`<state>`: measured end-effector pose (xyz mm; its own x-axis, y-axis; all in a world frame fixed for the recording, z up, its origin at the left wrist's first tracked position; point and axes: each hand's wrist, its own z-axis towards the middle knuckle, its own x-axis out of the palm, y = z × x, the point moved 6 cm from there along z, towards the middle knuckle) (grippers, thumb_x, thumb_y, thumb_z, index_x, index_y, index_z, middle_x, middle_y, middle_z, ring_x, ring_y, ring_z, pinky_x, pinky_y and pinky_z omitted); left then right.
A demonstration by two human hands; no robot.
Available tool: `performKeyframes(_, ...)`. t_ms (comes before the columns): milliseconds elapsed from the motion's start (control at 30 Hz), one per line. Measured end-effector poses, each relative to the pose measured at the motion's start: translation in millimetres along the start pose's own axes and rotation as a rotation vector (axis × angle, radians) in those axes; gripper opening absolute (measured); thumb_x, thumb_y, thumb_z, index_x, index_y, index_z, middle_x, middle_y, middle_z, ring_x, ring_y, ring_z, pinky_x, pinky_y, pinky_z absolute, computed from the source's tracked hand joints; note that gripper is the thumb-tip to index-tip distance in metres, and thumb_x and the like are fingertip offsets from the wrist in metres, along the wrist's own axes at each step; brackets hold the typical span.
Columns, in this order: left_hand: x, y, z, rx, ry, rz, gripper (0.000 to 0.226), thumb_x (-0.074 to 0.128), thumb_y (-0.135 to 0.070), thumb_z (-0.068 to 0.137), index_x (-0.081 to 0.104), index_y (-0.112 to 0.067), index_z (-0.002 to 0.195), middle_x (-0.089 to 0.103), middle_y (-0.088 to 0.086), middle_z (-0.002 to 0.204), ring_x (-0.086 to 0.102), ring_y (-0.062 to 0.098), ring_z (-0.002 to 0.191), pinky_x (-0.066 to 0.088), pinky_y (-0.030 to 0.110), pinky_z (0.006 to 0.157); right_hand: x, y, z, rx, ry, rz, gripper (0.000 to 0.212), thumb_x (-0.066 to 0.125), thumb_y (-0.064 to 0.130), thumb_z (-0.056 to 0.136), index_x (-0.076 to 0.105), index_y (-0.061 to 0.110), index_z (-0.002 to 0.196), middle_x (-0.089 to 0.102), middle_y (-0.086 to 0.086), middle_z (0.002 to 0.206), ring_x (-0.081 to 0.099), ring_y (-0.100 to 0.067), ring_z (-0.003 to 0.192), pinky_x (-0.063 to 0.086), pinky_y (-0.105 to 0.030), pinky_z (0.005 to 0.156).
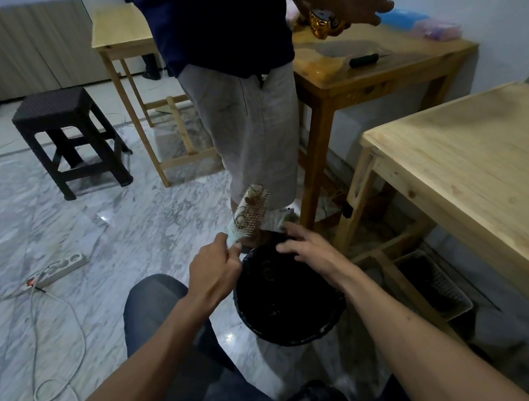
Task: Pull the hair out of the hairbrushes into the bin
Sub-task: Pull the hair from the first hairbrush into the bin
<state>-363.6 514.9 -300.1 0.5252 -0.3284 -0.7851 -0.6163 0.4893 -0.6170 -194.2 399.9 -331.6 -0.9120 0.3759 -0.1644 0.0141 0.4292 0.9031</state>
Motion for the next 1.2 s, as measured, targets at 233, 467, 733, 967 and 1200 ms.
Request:
performKeyframes(233,9.2,-9.6,-2.3,0.052,0.015,0.043,0.032,0.049,-0.034,0.101,0.054,-0.006,0.114,0.057,0.007,0.072,0.052,0.028,0.065,0.038,0.04,0.059,8.6,5.5,5.7,-0.091,-0.045,0.14,0.004,0.077,0.023,0.091,0.077,0.02,0.093,0.077,0.004,0.076,0.066,-0.011,0.071,0.05,-0.017,0.062)
performKeyframes(467,-2.5,11.0,0.2,-0.137,-0.041,0.051,0.032,0.047,-0.033,0.101,0.055,-0.005,0.113,0.06,0.009,0.079,0.054,0.03,0.072,0.04,0.041,0.063,-15.5,-0.9,-6.4,-0.085,-0.197,-0.073,0.009,0.074,0.02,0.093,0.077,0.023,0.084,0.076,0.001,0.076,0.064,-0.007,0.067,0.053,-0.02,0.065)
performKeyframes(733,-2.6,18.3,3.1,-0.249,-0.105,0.116,0.026,0.045,-0.03,0.099,0.052,-0.005,0.103,0.061,0.011,0.085,0.054,0.031,0.074,0.037,0.039,0.063,-21.3,-10.1,-10.8,-0.105,-0.213,-0.327,0.016,0.071,0.03,0.094,0.079,0.02,0.085,0.075,0.007,0.077,0.067,-0.006,0.078,0.047,-0.023,0.07)
performKeyframes(967,-19.3,38.4,10.4,-0.359,-0.176,0.023,0.04,0.044,-0.028,0.098,0.05,0.002,0.124,0.064,0.022,0.103,0.059,0.041,0.089,0.044,0.043,0.071,-37.0,-30.9,-12.9,-0.028,-0.198,-0.487,0.016,0.068,0.026,0.095,0.078,0.018,0.084,0.068,0.005,0.074,0.061,-0.005,0.067,0.04,-0.013,0.052)
performKeyframes(1200,-15.3,29.7,11.6,-0.24,-0.14,0.004,0.033,0.043,-0.034,0.1,0.051,-0.002,0.106,0.058,0.014,0.081,0.054,0.036,0.071,0.033,0.038,0.059,-31.9,-46.1,-0.9,0.152,-0.205,-0.507,0.023,0.059,0.018,0.099,0.072,0.017,0.118,0.07,-0.009,0.119,0.069,-0.02,0.098,0.056,-0.03,0.079)
